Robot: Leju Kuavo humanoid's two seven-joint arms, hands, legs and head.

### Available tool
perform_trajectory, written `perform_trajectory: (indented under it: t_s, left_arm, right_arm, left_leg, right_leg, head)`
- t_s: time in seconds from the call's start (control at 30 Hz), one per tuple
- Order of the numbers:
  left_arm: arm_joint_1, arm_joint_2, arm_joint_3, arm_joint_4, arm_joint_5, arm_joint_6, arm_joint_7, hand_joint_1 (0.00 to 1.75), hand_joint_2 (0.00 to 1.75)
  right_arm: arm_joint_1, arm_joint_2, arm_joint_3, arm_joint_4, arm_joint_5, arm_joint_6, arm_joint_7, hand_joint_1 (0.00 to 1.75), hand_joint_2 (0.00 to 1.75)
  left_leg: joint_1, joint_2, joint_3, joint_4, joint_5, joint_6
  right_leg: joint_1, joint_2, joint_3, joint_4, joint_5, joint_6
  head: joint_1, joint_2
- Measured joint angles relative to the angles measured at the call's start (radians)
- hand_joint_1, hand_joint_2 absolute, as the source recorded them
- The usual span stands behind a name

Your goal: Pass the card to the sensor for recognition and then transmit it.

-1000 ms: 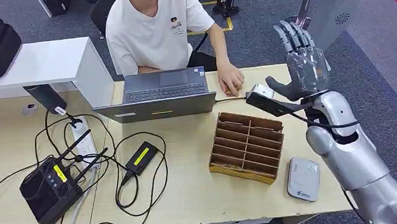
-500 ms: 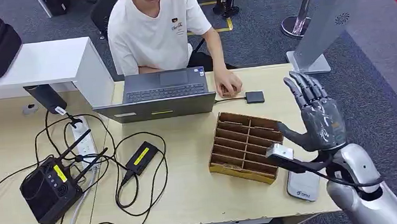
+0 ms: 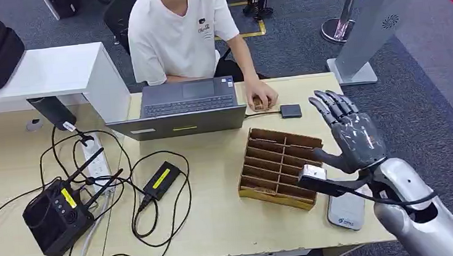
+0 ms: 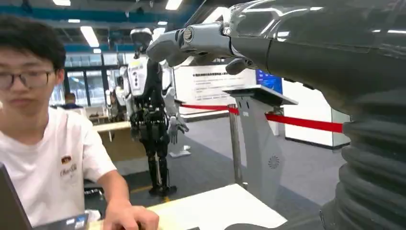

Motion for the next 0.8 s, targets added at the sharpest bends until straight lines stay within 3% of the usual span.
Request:
perform_trajectory:
  t_s: [0.4,0.8]
  left_arm:
    - [-0.015,-0.006,-0.016,0.000,0.001,-0.003,0.000,0.00,1.75]
    - [-0.018,-0.010,-0.016,0.001,0.000,-0.006,0.000,0.00,1.75]
  right_arm:
    - [-0.129,0.020,0.113,0.118,-0.004,0.068,0.024,0.00,1.75]
    - [-0.160,0.022,0.161,0.137,-0.036,0.049,0.046,0.00,1.75]
  left_leg:
    - [0.000,0.000,0.000,0.000,0.000,0.000]
    - [0.000,-0.001,0.000,0.000,0.000,0.000]
  right_leg:
    - [0.000,0.000,0.000,0.000,0.000,0.000]
    - [0.000,0.000,0.000,0.000,0.000,0.000]
  head:
    - [0.000,0.000]
    - [0.000,0.000]
